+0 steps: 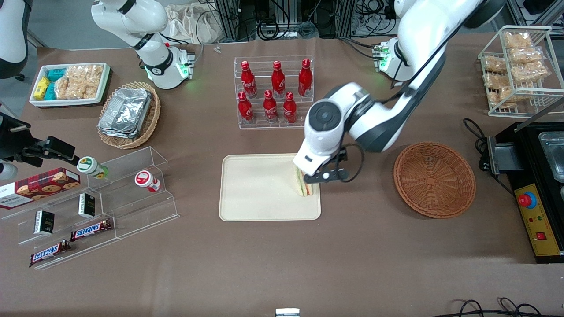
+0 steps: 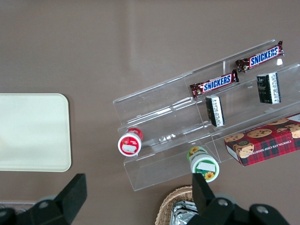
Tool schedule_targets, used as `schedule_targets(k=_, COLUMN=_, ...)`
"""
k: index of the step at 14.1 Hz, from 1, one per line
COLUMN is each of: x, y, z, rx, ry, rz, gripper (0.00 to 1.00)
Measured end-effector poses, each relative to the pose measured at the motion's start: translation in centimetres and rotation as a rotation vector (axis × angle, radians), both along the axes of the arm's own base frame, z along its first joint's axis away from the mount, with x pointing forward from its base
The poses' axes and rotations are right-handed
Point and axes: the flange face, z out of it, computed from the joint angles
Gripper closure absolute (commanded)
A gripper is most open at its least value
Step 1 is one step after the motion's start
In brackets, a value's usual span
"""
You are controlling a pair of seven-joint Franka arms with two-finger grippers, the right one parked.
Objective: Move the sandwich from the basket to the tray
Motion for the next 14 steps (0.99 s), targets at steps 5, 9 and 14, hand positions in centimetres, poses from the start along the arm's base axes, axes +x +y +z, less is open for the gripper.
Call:
schedule_targets(k=5, x=1.0, y=10.5, z=10.5, rx=-0.021, ry=0.043, rz=-0.043, gripper=0.00)
schedule_targets(k=9, x=1.4, y=18.9, z=15.3, rx=-0.028, ry=0.067, rz=-0.112, gripper=0.00)
schedule_targets(k=14, x=0.7, y=28.2, z=18.6, rx=-0.030, ry=0.104, rz=-0.184, gripper=0.00)
